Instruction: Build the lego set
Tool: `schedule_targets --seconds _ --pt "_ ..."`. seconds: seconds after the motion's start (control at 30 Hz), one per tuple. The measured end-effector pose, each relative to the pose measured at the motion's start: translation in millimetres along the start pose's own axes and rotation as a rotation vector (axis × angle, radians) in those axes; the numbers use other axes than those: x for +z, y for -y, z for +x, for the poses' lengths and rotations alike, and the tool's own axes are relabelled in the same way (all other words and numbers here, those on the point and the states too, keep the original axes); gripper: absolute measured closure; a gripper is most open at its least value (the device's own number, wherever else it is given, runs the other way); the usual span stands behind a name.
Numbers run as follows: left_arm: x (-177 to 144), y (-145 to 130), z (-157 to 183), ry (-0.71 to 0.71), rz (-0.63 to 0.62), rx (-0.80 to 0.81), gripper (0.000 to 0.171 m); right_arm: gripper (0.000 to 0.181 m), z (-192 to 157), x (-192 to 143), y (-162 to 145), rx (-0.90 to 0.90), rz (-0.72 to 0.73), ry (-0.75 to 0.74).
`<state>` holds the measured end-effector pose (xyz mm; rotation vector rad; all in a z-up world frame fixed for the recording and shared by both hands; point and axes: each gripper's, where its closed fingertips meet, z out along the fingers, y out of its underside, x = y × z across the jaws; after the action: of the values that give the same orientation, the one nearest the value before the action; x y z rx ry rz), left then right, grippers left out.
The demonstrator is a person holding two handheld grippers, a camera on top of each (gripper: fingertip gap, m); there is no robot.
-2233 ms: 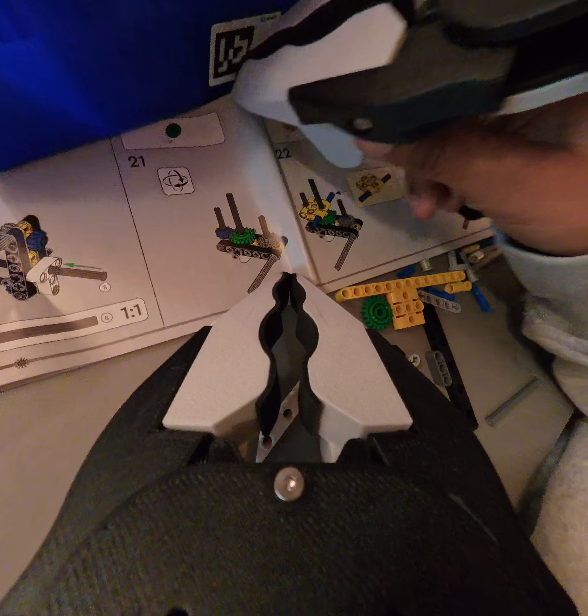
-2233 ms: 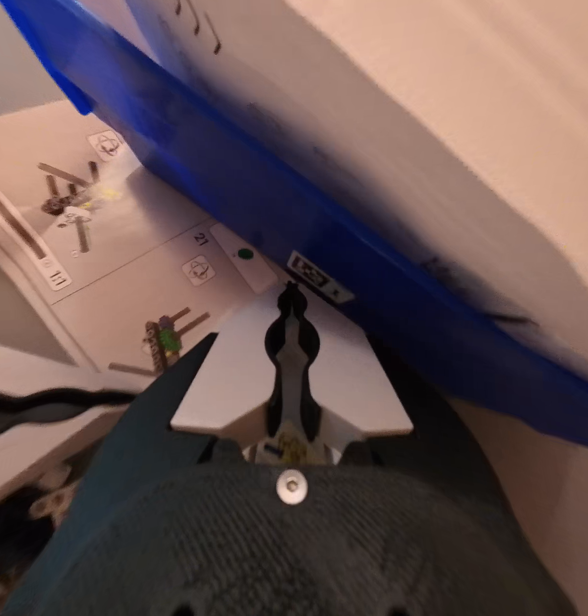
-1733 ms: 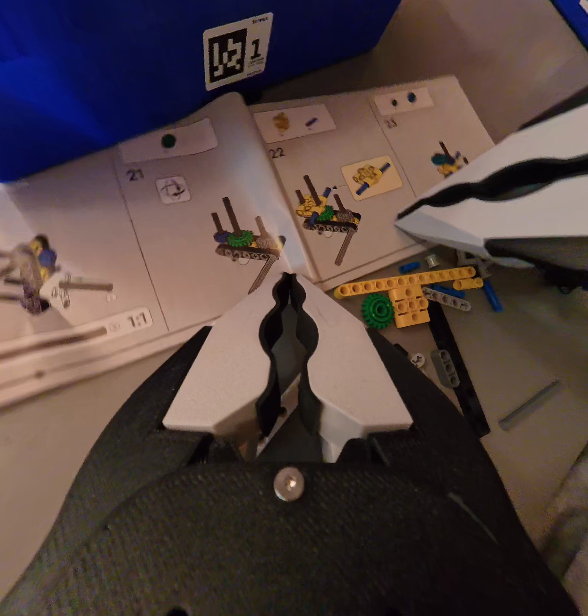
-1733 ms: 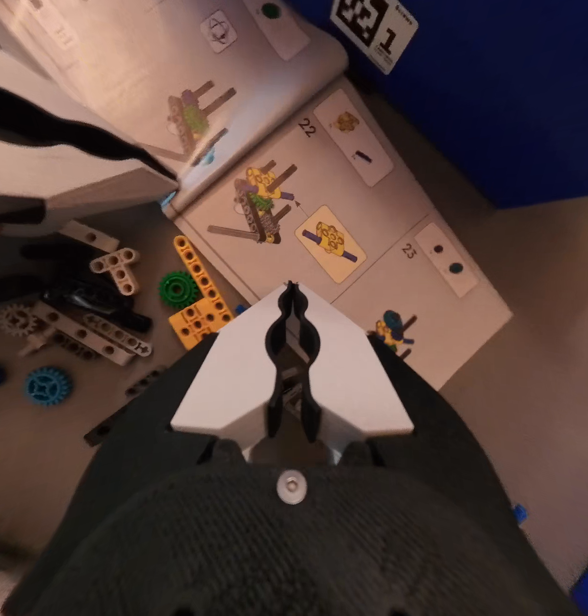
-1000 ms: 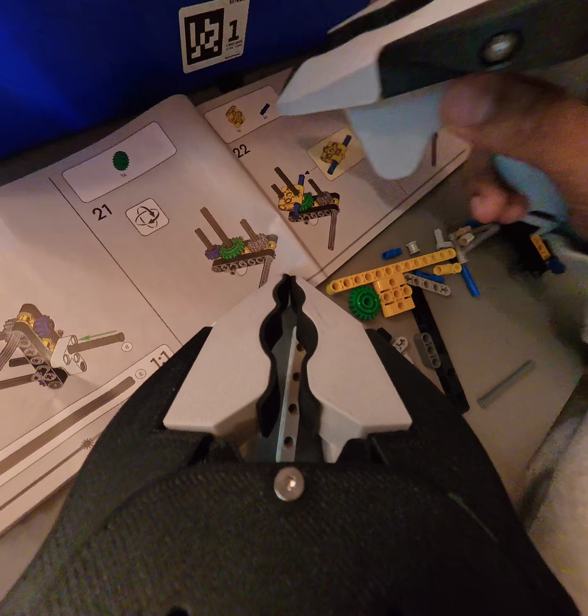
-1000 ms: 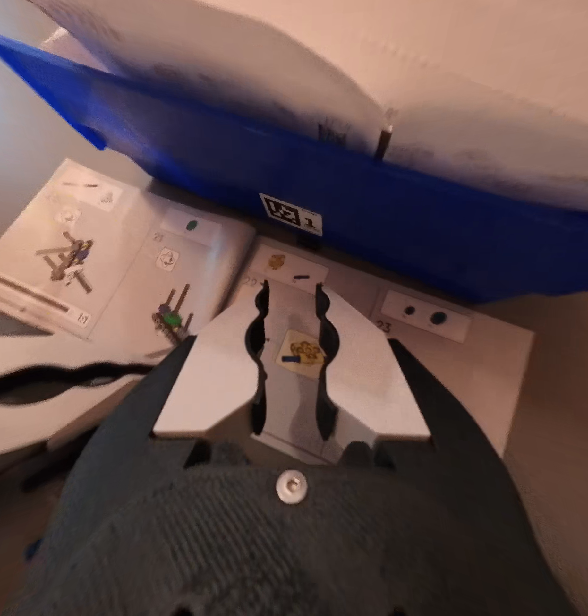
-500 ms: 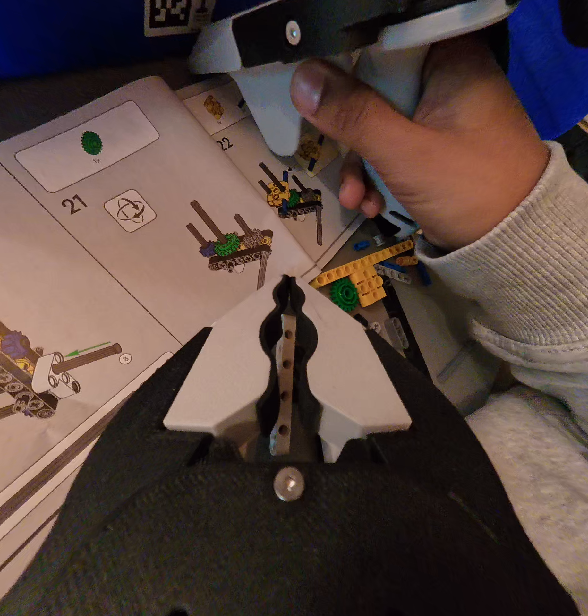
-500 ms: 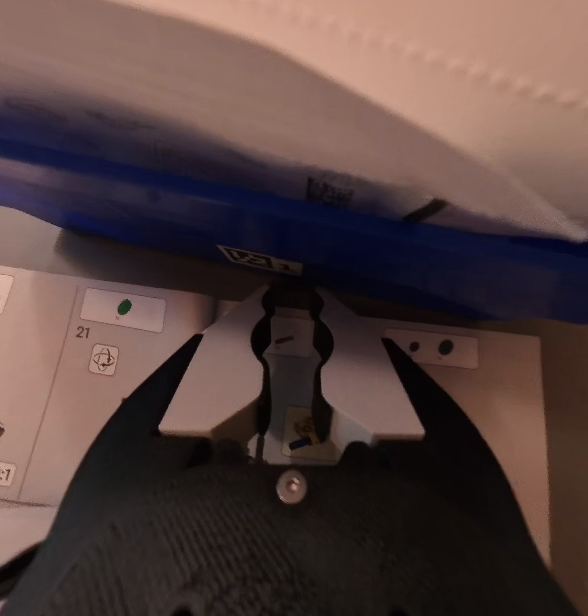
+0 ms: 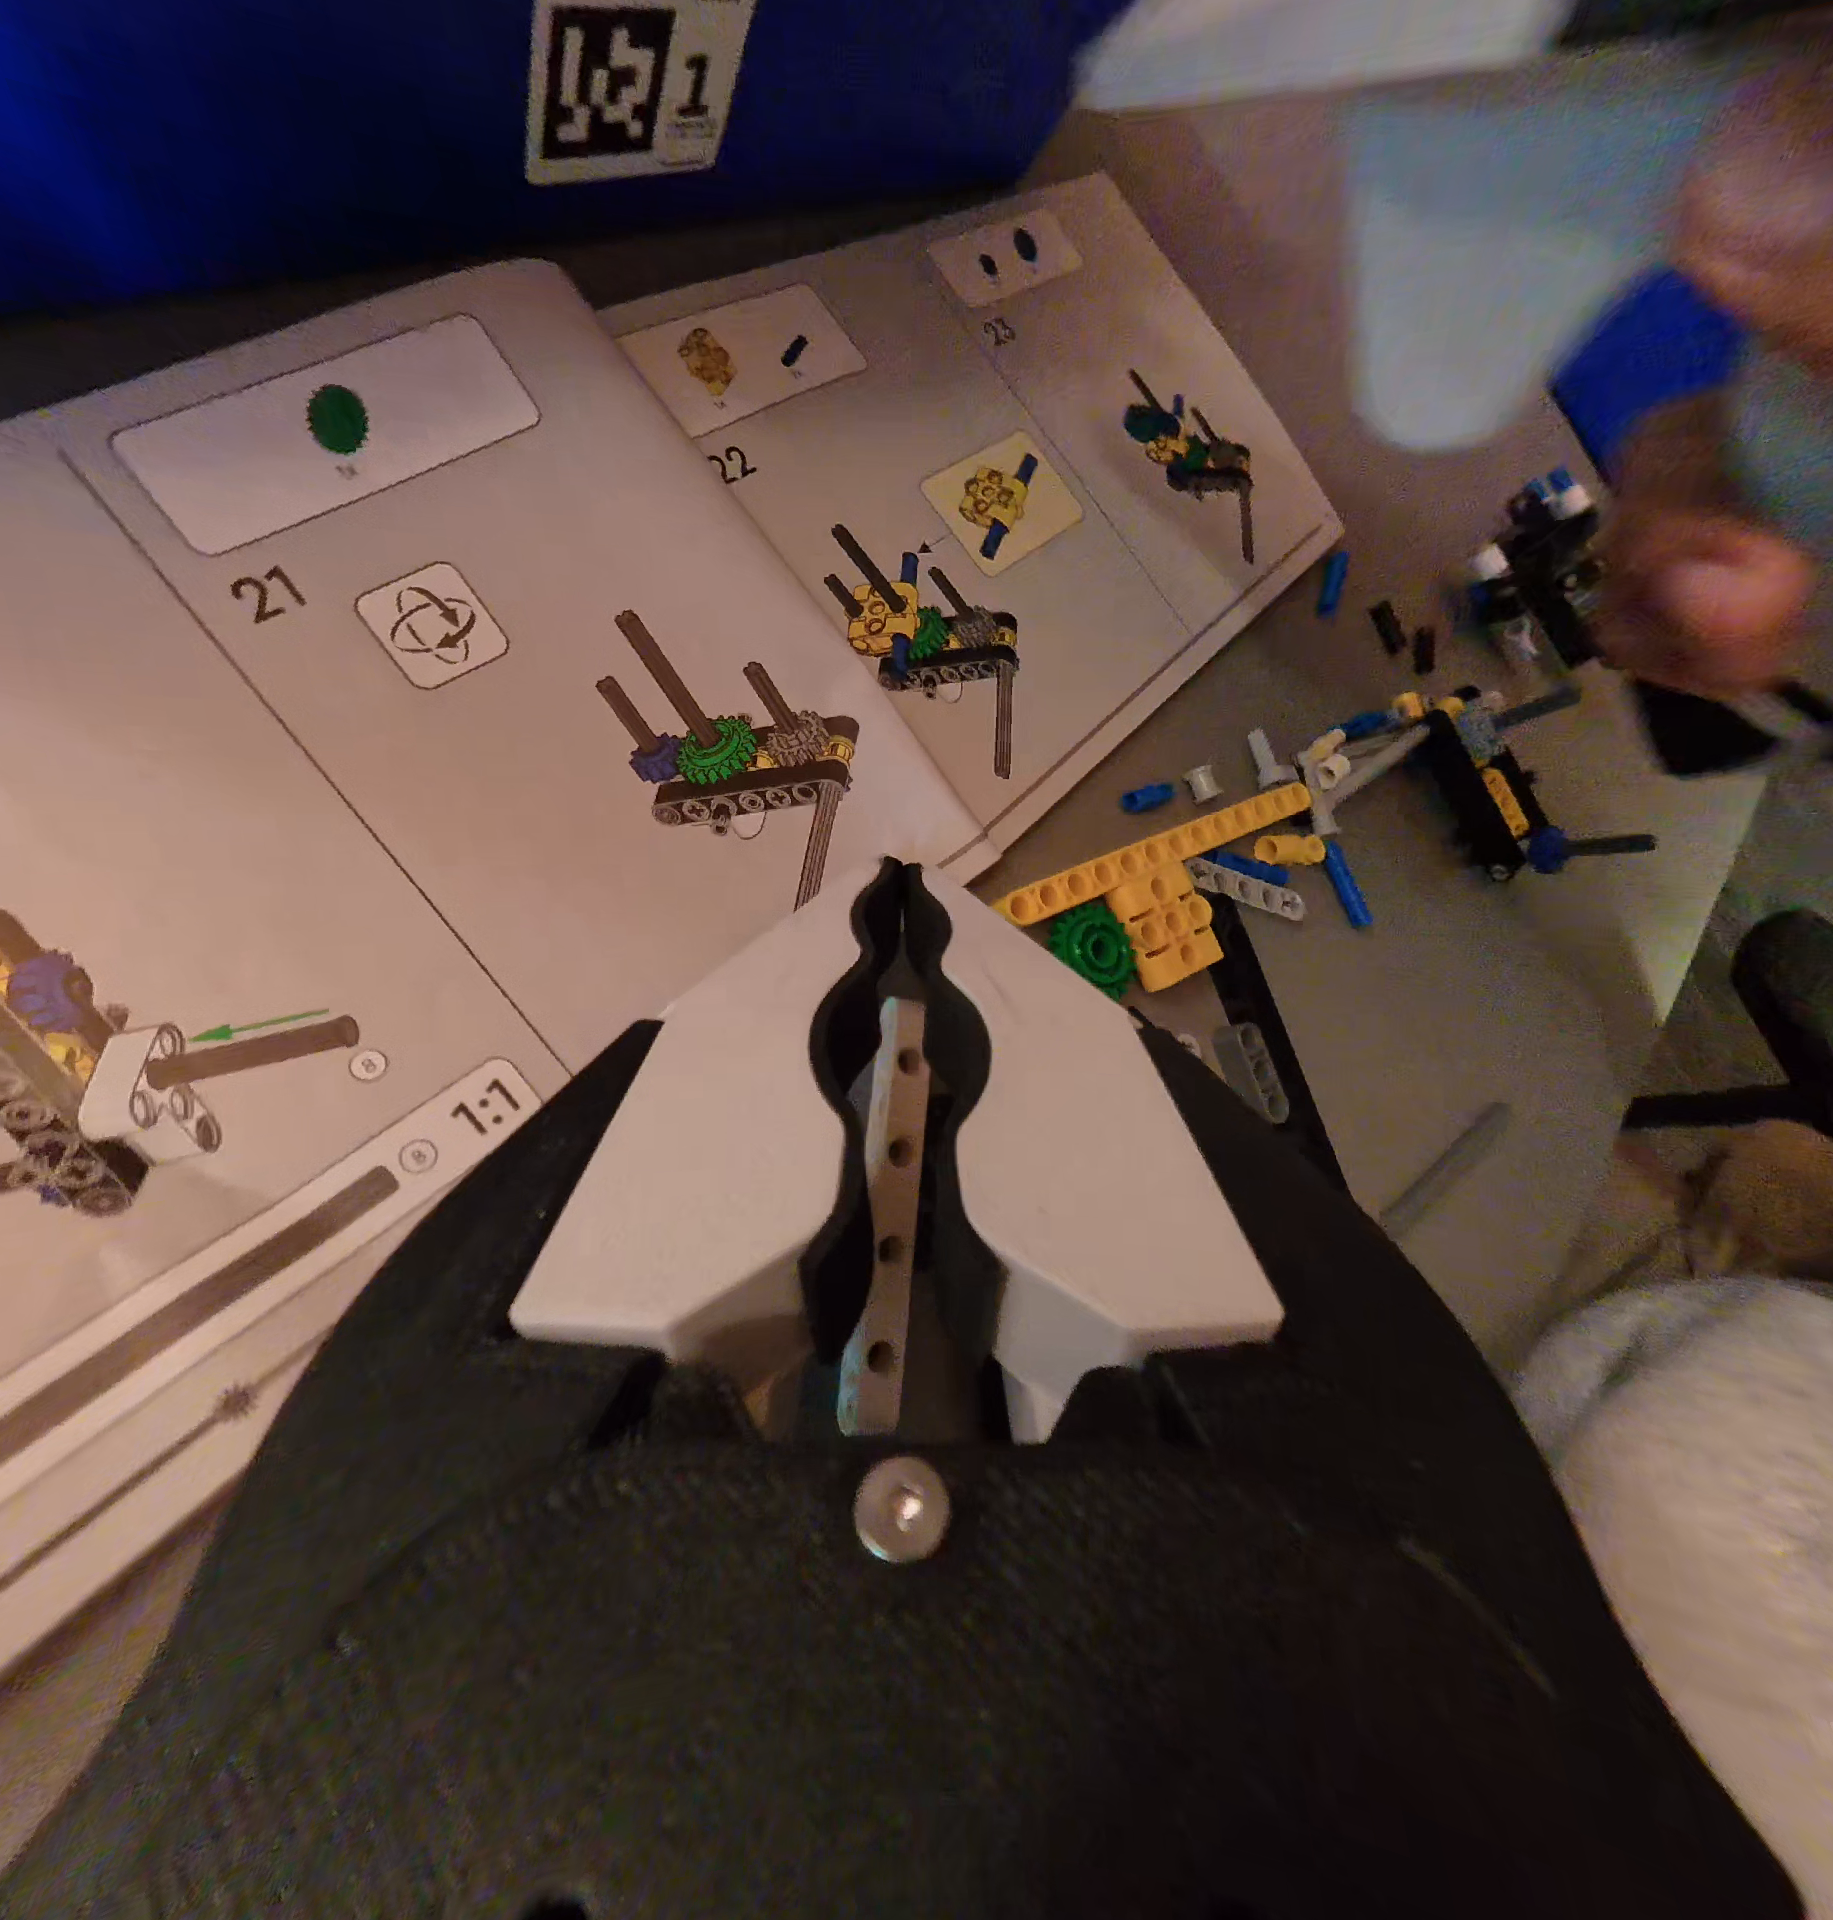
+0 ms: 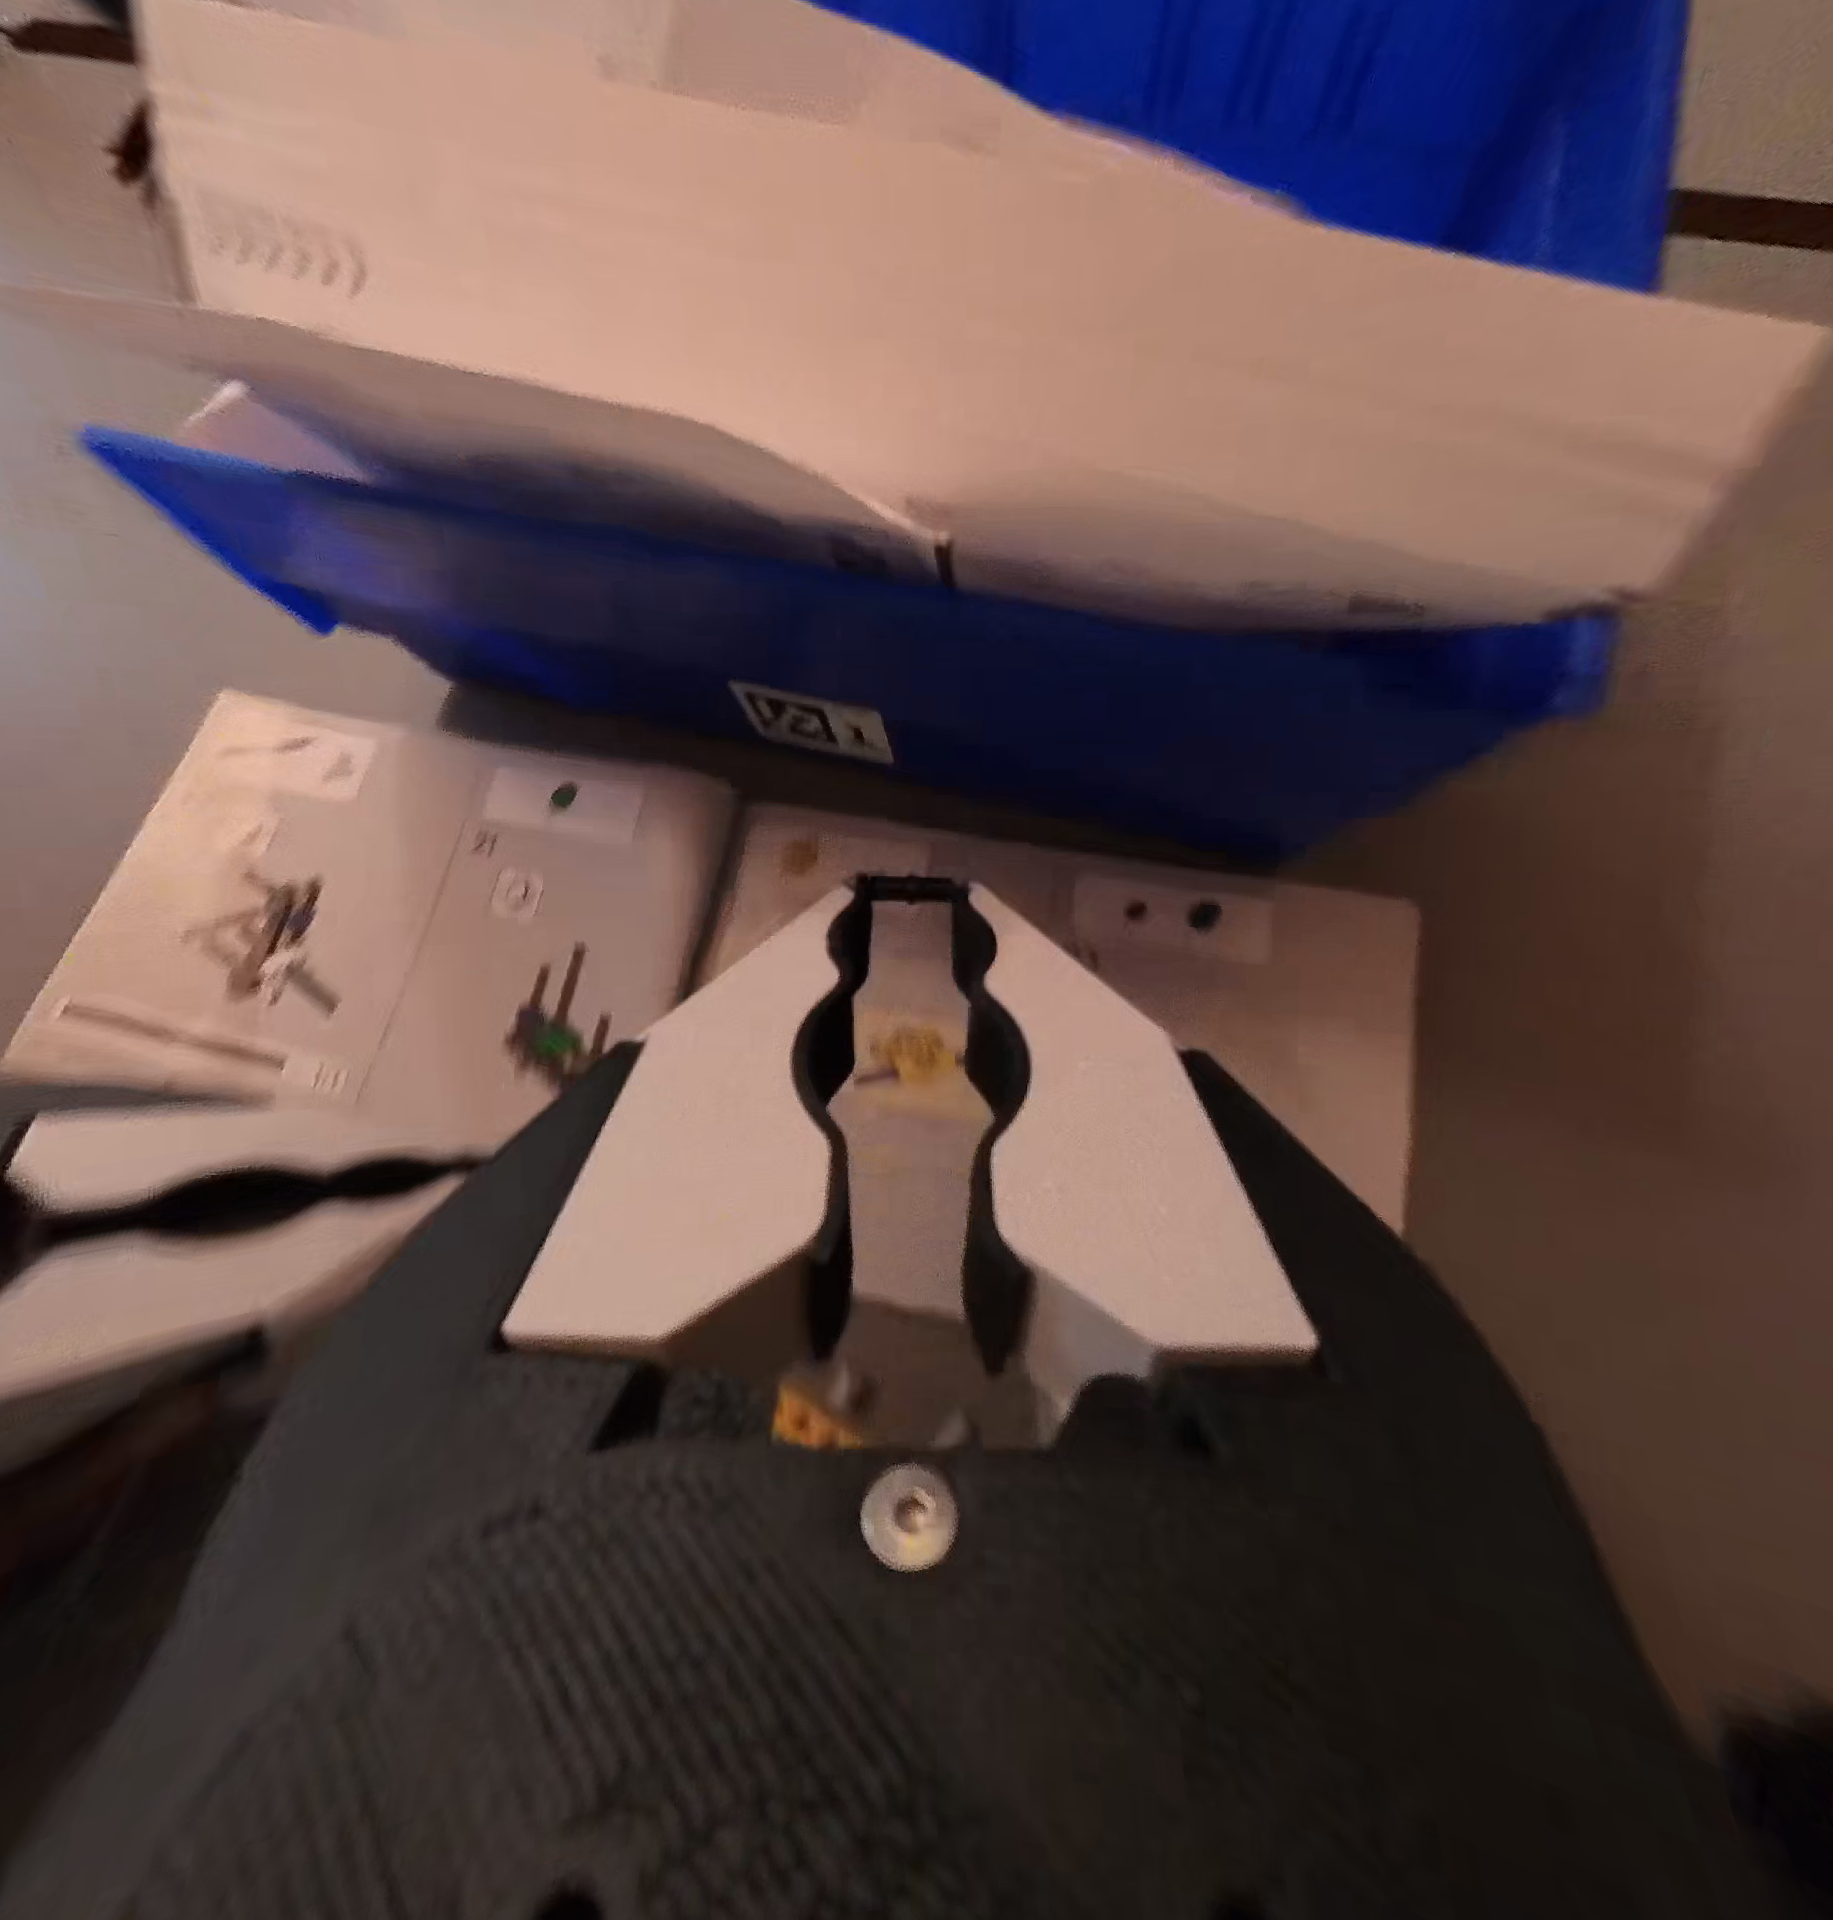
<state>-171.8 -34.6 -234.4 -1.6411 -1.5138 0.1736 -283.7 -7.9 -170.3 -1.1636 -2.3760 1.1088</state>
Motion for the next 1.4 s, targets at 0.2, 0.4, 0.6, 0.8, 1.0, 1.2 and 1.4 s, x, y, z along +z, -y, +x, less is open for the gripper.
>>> schedule_targets --seconds 0.2,0.4,0.6,0.8,1.0,1.2,1.4 --pt "-1.5 8.5 -10.6 0.143 0.039 0.069 0.17 0.167 -14.0 -61.9 -90.9 -0.055 -0.222 0.179" --pt "-8.0 15.3 -14.6 0.257 0.083 0.153 0.17 0.166 -19.7 -71.3 -141.6 -0.125 -0.247 0.191" --pt "-21.0 25.2 -12.0 0.293 0.138 0.19 0.17 0.159 2.0 -90.2 -123.4 -0.127 -0.128 0.194" --pt "-23.5 15.4 -6.9 0.263 0.074 0.298 0.17 0.156 61.3 -106.8 -109.9 -0.189 -0.072 0.055" --pt "-27.5 11.8 -2.4 0.282 0.01 0.496 0.166 0.156 100.9 -125.2 -90.1 -0.269 0.007 -0.062" --pt "-23.8 6.0 -5.6 0.341 -0.132 0.697 0.142 0.157 97.6 -130.1 -89.9 -0.211 0.06 0.036" --pt "-15.5 7.5 -2.4 0.307 -0.235 0.806 0.132 0.158 96.3 -137.5 -93.4 -0.208 0.098 0.057"
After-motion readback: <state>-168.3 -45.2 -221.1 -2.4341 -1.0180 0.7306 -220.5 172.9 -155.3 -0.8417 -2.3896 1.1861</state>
